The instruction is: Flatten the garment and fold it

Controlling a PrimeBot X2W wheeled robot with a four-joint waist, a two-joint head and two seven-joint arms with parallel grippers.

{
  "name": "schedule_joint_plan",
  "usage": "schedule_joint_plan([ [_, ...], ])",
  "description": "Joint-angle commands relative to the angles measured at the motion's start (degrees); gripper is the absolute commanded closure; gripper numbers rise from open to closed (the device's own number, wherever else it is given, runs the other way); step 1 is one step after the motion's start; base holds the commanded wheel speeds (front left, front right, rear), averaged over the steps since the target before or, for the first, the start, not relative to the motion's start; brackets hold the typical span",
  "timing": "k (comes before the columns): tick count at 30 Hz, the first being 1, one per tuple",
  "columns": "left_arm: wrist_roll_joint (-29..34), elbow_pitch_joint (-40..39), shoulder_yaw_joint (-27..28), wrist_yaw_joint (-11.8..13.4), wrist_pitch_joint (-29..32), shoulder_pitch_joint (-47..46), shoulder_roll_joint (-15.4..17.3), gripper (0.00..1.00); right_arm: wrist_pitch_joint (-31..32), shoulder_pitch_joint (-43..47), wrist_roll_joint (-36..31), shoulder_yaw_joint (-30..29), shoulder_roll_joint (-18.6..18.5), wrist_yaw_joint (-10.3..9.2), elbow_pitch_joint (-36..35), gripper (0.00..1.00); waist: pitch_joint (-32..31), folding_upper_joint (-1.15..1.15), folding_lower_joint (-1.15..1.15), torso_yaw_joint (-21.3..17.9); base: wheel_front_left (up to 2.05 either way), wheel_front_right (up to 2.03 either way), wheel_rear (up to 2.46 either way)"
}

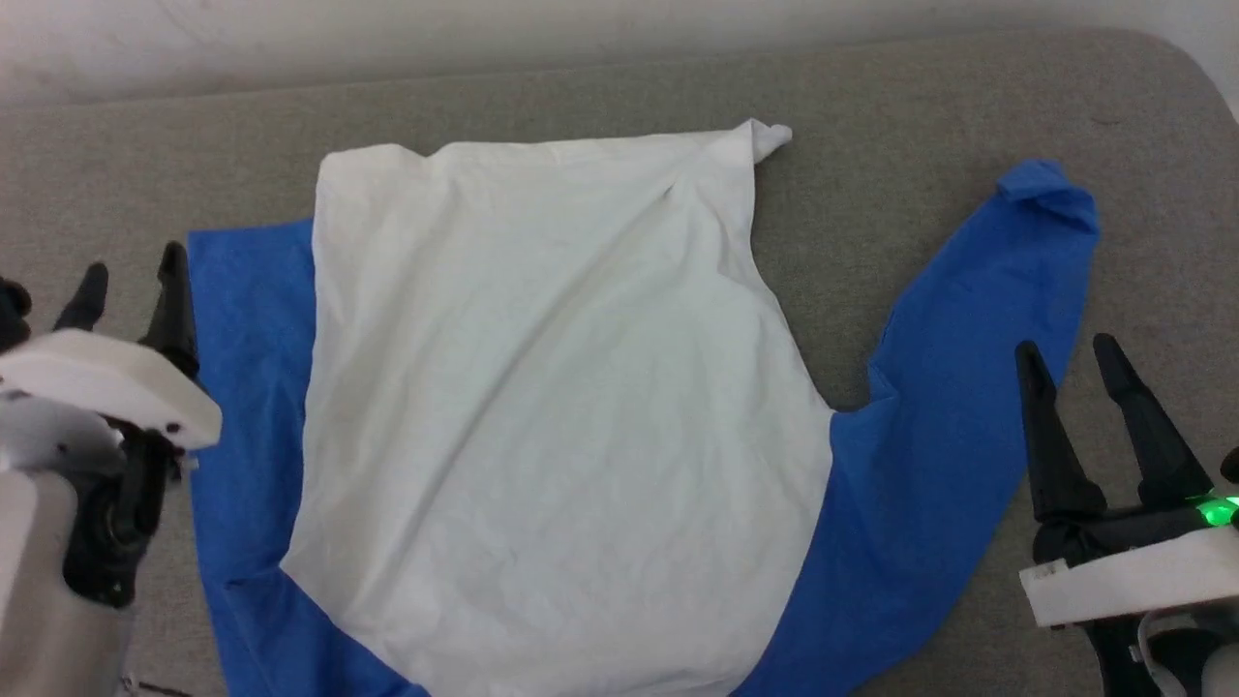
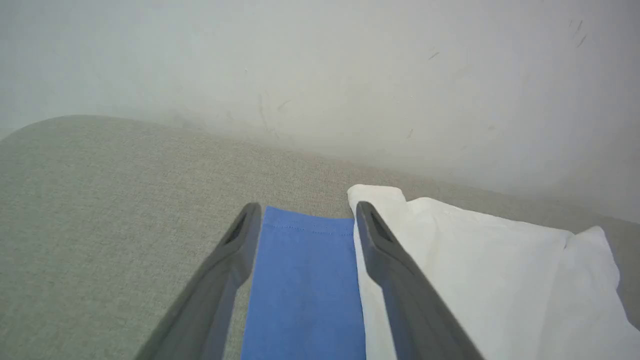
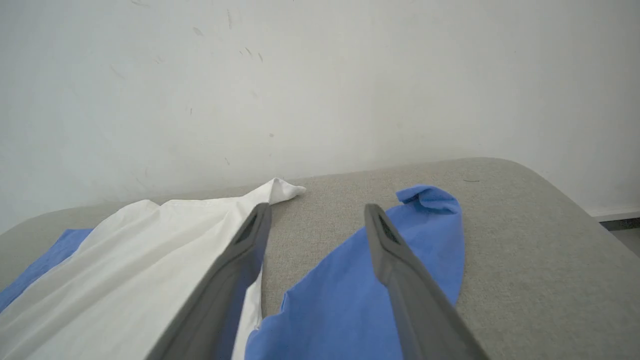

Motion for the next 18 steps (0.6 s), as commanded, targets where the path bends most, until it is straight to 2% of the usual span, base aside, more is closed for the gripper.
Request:
schedule_joint_plan([
  [1,-0.37,2.74,-0.19,-1.13,1.71,-3.89,0.88,0.00,-0.61,-1.69,0.32,0.33,-0.09,-0.04,-0.01,0.00,4.63,0.00,-0.01,-2.91,0.00,0.00,0.00],
  [6,-2.59,12.47,-1.39,-4.15,9.70,-13.71,3.53,0.00,-1.43,-3.97,1.28,1.52,-0.23,-0.04,1.43,0.00,7.92,0.00,-0.01,-5.38,0.00,0.00,0.00],
  [10,-3.88,18.85,-2.19,-5.34,17.37,-18.77,6.64,0.00,-2.29,-5.26,2.13,2.48,-0.29,-0.04,2.69,0.00,10.29,0.00,-0.01,-7.47,0.00,0.00,0.00],
  [14,-4.89,23.75,-2.77,-5.34,24.61,-21.04,9.62,0.00,-3.02,-6.13,2.97,3.29,-0.43,-0.04,4.21,0.00,11.98,0.00,-0.01,-9.29,0.00,0.00,0.00],
  [18,-6.76,25.76,-4.29,-5.04,34.56,-19.45,12.11,0.00,-3.83,-6.44,3.73,3.77,-0.66,-0.04,5.44,0.00,12.48,0.00,-0.01,-10.49,0.00,0.00,0.00],
])
